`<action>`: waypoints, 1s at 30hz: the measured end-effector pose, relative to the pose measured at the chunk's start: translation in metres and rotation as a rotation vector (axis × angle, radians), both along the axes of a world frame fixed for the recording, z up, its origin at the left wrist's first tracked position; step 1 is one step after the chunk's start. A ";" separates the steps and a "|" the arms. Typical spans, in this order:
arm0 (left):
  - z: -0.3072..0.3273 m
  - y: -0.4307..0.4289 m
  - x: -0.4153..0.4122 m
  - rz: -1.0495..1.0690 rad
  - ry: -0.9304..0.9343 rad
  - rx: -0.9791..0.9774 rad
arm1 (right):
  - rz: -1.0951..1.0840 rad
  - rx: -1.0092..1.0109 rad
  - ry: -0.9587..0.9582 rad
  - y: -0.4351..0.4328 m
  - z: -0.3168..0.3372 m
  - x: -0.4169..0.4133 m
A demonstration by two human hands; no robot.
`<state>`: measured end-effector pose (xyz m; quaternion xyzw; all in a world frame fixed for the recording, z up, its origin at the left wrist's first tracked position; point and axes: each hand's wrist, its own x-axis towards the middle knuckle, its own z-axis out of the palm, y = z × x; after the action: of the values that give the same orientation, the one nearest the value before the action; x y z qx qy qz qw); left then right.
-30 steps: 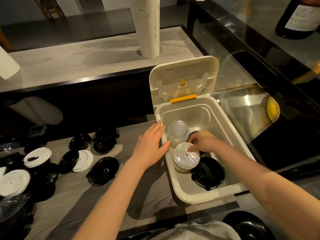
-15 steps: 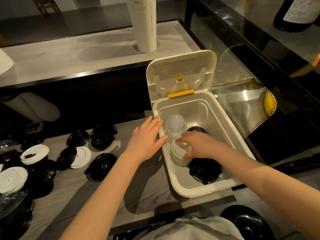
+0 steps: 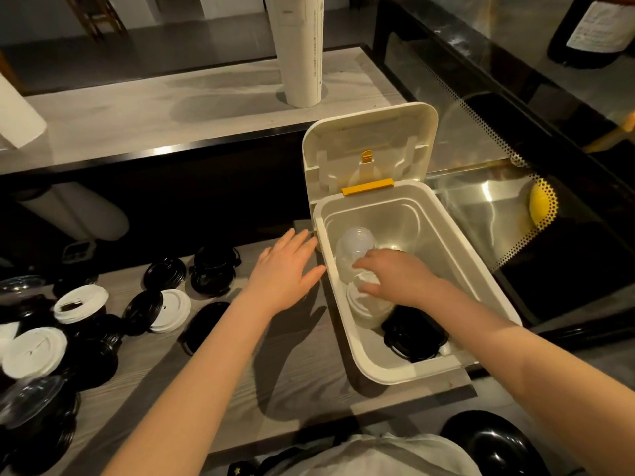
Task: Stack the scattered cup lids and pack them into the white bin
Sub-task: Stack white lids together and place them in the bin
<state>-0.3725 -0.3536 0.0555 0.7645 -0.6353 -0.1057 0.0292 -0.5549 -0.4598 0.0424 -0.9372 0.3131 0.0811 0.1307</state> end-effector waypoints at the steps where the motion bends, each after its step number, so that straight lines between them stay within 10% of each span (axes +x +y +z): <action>1: 0.000 0.002 0.008 0.013 -0.016 0.017 | -0.049 -0.004 -0.071 -0.002 0.009 0.003; 9: 0.002 0.036 0.081 0.142 -0.029 0.079 | -0.038 -0.116 -0.388 0.021 0.054 0.080; 21: -0.048 0.119 0.219 0.356 0.053 0.287 | 0.053 0.202 0.211 0.101 -0.036 0.213; 30: -0.083 0.136 0.252 0.227 0.099 0.345 | -0.025 0.303 0.209 0.148 -0.091 0.241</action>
<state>-0.1210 -0.2173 -0.0276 0.8187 -0.5153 -0.2463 -0.0594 -0.3136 -0.3119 -0.0484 -0.8893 0.3206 0.2228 0.2382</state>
